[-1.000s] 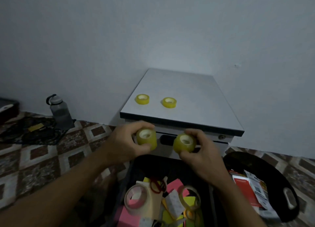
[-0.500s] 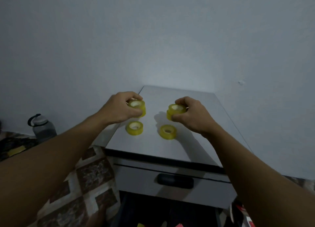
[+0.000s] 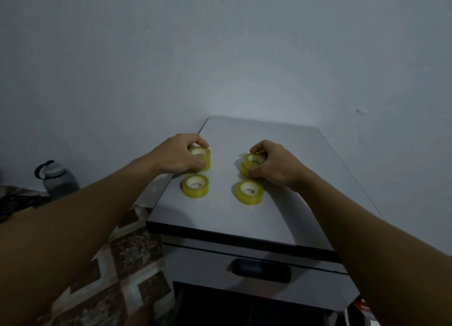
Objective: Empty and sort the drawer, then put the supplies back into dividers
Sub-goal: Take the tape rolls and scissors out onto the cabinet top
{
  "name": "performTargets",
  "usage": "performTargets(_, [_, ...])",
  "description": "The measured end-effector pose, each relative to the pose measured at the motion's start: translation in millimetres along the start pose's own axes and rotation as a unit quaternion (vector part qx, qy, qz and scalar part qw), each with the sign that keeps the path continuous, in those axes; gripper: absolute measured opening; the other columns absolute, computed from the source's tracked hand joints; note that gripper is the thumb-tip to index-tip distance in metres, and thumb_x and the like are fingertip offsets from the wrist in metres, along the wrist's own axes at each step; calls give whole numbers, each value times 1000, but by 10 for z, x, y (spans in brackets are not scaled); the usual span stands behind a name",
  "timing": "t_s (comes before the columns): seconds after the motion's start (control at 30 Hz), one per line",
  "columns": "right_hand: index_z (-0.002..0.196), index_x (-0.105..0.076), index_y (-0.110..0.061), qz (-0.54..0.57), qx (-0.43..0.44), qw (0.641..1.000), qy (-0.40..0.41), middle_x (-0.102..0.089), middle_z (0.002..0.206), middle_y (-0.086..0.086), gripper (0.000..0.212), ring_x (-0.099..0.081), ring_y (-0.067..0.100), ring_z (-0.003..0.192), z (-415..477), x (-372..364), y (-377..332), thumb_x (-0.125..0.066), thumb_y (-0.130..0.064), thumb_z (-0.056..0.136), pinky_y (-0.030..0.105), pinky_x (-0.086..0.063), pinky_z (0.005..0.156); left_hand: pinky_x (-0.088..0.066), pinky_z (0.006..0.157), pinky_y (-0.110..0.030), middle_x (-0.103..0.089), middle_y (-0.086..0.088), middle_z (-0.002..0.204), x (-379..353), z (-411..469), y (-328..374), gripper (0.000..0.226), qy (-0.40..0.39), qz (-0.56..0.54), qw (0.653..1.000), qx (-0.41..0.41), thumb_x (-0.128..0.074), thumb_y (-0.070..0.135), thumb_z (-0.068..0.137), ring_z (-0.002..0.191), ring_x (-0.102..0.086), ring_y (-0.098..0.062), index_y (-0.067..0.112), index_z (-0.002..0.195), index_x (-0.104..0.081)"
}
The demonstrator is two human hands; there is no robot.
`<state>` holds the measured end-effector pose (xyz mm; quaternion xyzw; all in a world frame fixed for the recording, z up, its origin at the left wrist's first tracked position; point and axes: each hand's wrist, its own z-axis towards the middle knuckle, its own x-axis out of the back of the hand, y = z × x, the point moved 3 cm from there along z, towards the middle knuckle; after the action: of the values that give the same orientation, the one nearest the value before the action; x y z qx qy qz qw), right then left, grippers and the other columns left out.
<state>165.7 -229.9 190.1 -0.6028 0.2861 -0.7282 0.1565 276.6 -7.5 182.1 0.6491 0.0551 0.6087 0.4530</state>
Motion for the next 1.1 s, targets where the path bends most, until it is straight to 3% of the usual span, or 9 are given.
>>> performTargets(0.13, [125,-54,-23,-9,-9,1000,7,-57,120,2,59,-57,21,104,-30,32,51,-82,-33,73,35,-50,88,-60,81,-47,-68,-1,102,44,-57,-61,55,1,-10,1000,8,-78,34,59,89,-69,-24,36,113,-66])
performTargets(0.4, [127,-52,-21,-19,-40,999,20,-55,121,3,62,-56,23,106,-93,133,140,-81,-35,73,42,-51,95,-59,86,-42,-68,0,105,20,-105,-76,60,11,-38,999,4,-80,38,61,91,-68,-19,37,119,-65])
performTargets(0.57, [134,-47,-23,-15,-21,1000,8,-54,128,4,63,-55,22,109,-178,111,154,-72,-43,80,40,-48,96,-52,91,-31,-61,1,119,0,-152,-51,56,-7,-68,998,-6,-80,36,80,105,-62,-16,31,132,-59])
performTargets(0.67, [144,-38,-20,8,-6,1000,-24,-47,137,3,77,-51,21,115,-258,90,128,-73,-48,81,34,-42,93,-48,85,-24,-59,7,122,-10,-246,-33,67,-28,-81,996,-21,-79,43,77,110,-59,-11,32,137,-54])
performTargets(0.8, [153,-27,-21,4,4,999,-49,-32,152,4,100,-42,23,130,-356,62,123,-80,-51,74,33,-38,102,-50,93,-30,-55,5,130,-25,-376,-72,88,-59,-99,993,-29,-73,59,58,114,-58,-12,37,140,-49])
performTargets(1.1, [154,-25,-21,1,3,999,-43,-26,154,4,87,-41,26,132,-402,54,163,-73,-30,82,34,-38,101,-41,90,-20,-48,8,138,-92,-516,-95,82,-61,-111,991,-47,-72,43,70,123,-49,-9,31,146,-42])
